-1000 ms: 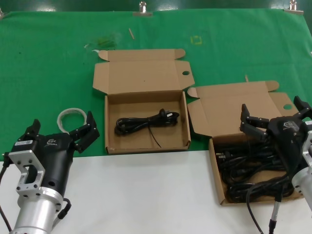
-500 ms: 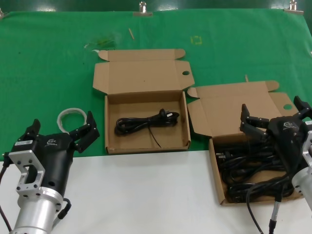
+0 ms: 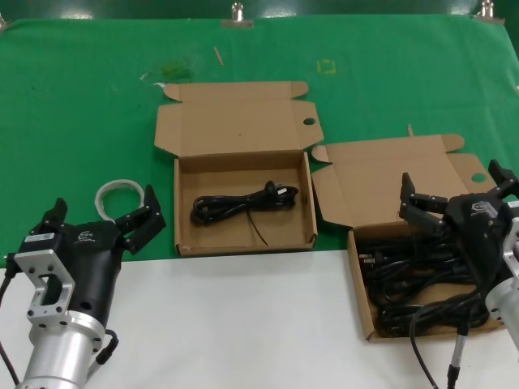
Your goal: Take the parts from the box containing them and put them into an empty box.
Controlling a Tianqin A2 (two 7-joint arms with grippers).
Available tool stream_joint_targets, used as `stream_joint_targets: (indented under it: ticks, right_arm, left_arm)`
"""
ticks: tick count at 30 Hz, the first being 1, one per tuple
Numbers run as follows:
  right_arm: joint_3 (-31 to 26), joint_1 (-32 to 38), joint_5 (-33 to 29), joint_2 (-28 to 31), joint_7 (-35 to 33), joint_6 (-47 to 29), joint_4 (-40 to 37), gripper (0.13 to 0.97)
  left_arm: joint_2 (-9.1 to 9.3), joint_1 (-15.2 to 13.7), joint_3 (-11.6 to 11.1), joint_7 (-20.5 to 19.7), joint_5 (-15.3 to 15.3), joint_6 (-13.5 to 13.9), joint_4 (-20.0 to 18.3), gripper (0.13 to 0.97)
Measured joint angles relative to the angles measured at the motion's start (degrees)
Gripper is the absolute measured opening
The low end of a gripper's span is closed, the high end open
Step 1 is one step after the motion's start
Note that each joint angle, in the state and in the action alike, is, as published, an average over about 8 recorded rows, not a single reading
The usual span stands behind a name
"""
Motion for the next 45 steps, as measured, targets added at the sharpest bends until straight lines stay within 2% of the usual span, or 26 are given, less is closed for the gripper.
stream_joint_targets:
  ticks: [45]
  right_arm:
    - [0.0, 0.0, 0.0, 0.0, 0.0, 0.0, 0.0, 0.966]
  left_arm:
    - [0.0, 0.0, 0.0, 0.0, 0.0, 0.0, 0.0, 0.966]
